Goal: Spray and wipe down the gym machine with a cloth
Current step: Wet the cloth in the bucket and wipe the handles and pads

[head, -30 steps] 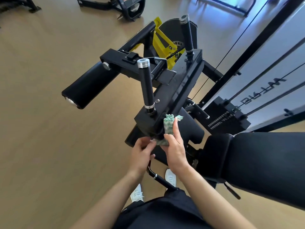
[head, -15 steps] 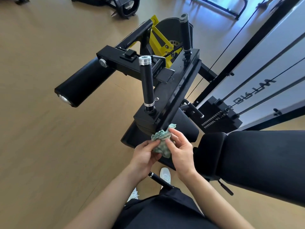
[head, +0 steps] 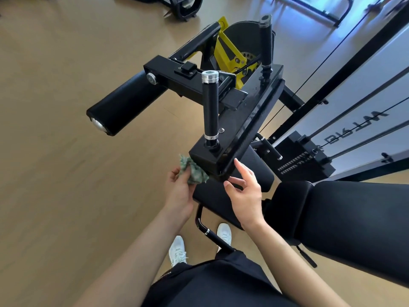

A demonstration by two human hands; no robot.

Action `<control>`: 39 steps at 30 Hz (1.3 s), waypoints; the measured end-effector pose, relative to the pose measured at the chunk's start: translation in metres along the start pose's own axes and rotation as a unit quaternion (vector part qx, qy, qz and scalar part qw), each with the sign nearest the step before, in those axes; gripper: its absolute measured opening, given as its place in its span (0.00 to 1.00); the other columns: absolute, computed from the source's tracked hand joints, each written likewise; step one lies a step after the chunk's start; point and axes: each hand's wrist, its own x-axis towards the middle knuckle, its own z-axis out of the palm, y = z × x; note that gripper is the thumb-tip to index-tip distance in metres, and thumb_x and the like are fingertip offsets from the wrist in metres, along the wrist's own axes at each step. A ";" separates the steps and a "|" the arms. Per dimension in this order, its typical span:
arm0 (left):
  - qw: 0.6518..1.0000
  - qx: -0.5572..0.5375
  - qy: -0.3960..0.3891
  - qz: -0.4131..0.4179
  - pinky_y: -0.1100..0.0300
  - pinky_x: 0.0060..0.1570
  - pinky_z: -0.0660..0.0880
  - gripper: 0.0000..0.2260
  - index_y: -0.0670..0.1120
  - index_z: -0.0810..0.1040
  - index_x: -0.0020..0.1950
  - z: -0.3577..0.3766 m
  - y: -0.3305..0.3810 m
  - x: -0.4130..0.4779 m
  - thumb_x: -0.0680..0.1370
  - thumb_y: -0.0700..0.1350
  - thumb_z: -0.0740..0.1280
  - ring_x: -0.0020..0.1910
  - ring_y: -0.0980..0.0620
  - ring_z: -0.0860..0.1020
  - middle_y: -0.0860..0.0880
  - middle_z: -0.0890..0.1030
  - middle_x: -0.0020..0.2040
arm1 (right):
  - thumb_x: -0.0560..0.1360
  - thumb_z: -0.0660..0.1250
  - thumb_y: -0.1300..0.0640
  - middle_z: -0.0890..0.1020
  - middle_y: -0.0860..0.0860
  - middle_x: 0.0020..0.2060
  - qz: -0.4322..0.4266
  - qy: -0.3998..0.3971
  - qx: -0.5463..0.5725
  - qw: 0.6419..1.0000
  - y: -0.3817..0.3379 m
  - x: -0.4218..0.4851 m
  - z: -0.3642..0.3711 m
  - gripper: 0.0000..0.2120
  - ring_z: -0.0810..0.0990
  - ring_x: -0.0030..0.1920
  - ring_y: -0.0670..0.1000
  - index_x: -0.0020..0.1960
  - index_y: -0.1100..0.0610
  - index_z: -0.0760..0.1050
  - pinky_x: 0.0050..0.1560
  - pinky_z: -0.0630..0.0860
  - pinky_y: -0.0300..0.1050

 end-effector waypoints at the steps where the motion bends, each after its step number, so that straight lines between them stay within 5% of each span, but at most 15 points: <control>1: 1.000 0.012 -0.006 0.001 0.63 0.35 0.81 0.08 0.46 0.73 0.49 0.002 -0.007 -0.004 0.81 0.35 0.67 0.37 0.55 0.84 0.49 0.84 0.40 | 0.77 0.70 0.69 0.74 0.44 0.69 -0.006 -0.001 -0.009 1.000 0.001 0.000 -0.001 0.31 0.82 0.59 0.47 0.75 0.47 0.71 0.54 0.79 0.34; 10: 0.985 0.124 -0.071 -0.095 0.53 0.48 0.82 0.03 0.42 0.80 0.50 -0.001 -0.044 -0.030 0.80 0.35 0.69 0.51 0.44 0.85 0.40 0.85 0.51 | 0.78 0.69 0.71 0.72 0.42 0.70 -0.023 -0.027 -0.044 0.998 0.007 0.001 -0.006 0.34 0.83 0.55 0.45 0.74 0.42 0.68 0.54 0.83 0.42; 16: 0.996 0.058 0.004 -0.063 0.57 0.41 0.80 0.07 0.46 0.75 0.49 -0.004 -0.033 -0.011 0.82 0.34 0.66 0.48 0.46 0.84 0.42 0.84 0.49 | 0.79 0.69 0.65 0.77 0.43 0.68 0.018 -0.083 -0.059 0.995 0.005 -0.008 -0.016 0.34 0.84 0.56 0.45 0.77 0.41 0.64 0.57 0.80 0.40; 20: 0.999 0.022 0.016 -0.047 0.63 0.37 0.79 0.09 0.49 0.74 0.50 -0.011 -0.032 0.006 0.82 0.34 0.65 0.45 0.53 0.83 0.46 0.82 0.48 | 0.79 0.69 0.64 0.76 0.34 0.64 0.067 -0.106 -0.033 0.992 0.005 -0.027 -0.014 0.34 0.84 0.55 0.44 0.79 0.42 0.64 0.60 0.78 0.38; 25: 0.995 -0.003 -0.032 -0.095 0.58 0.52 0.80 0.12 0.48 0.78 0.58 -0.007 -0.040 0.004 0.84 0.33 0.60 0.56 0.48 0.82 0.44 0.83 0.57 | 0.79 0.68 0.65 0.75 0.35 0.66 0.110 -0.102 -0.017 0.989 0.019 -0.052 -0.017 0.32 0.85 0.53 0.44 0.78 0.44 0.66 0.55 0.77 0.36; 29: 0.982 -0.028 -0.092 -0.163 0.57 0.50 0.83 0.14 0.42 0.78 0.67 0.001 -0.052 -0.013 0.85 0.35 0.59 0.59 0.43 0.82 0.37 0.82 0.64 | 0.79 0.69 0.63 0.77 0.40 0.68 0.119 -0.085 -0.018 0.989 0.027 -0.061 -0.035 0.30 0.85 0.52 0.45 0.78 0.45 0.67 0.52 0.78 0.36; 35: 0.938 0.158 -0.284 -0.124 0.50 0.56 0.81 0.13 0.41 0.77 0.69 0.034 -0.089 -0.071 0.85 0.39 0.61 0.58 0.44 0.83 0.39 0.83 0.62 | 0.79 0.72 0.63 0.84 0.49 0.59 0.098 -0.034 0.083 0.991 0.027 -0.066 -0.080 0.21 0.86 0.53 0.55 0.70 0.49 0.76 0.60 0.82 0.53; 39: 0.885 0.334 -0.322 -0.036 0.46 0.50 0.83 0.11 0.41 0.81 0.61 0.052 -0.112 -0.094 0.80 0.44 0.71 0.55 0.39 0.85 0.39 0.85 0.55 | 0.76 0.72 0.67 0.86 0.53 0.56 0.094 0.013 0.184 0.978 0.026 -0.072 -0.119 0.21 0.85 0.56 0.55 0.67 0.54 0.77 0.54 0.83 0.48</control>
